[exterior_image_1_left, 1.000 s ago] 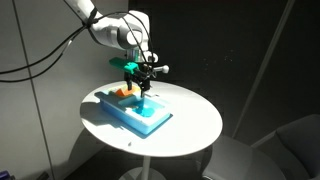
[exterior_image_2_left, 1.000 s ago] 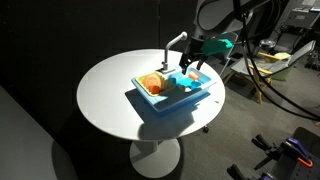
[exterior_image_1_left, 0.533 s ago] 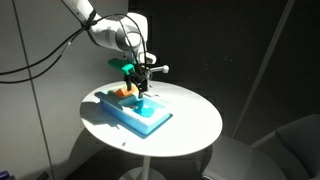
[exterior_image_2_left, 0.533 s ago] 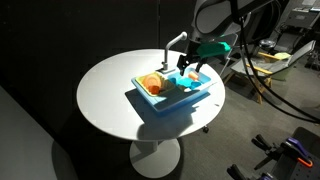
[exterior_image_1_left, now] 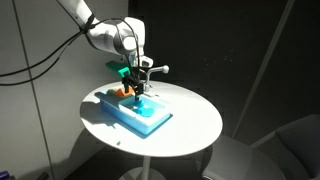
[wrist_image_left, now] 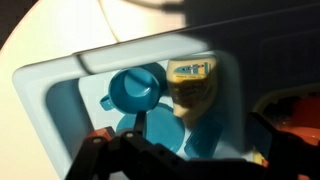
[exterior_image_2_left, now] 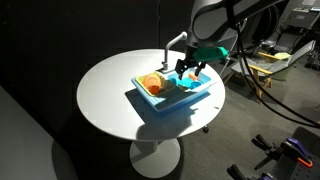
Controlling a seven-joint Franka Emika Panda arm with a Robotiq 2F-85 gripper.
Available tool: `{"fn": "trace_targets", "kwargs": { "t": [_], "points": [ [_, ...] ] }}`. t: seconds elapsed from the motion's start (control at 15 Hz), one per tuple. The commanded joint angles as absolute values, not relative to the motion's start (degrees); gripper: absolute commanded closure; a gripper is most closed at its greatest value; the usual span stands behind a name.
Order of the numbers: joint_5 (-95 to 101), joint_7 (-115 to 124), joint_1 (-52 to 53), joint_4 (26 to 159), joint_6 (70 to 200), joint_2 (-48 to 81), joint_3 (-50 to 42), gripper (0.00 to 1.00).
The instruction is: Pick up the blue mug from the sink and put it in the dish rack
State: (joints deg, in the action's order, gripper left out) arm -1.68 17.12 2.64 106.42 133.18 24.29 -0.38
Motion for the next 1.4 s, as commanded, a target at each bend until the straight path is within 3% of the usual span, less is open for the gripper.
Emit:
{"fn": "trace_targets", "kwargs": {
  "t": [0.0,1.33],
  "points": [
    [-2.3,18.54,3.03,107.18,133.9,24.24,-1.23,0.0],
    [-0.43,15.3,2.57,110.3,134.81,24.97,-2.61,0.0]
  ]
}}
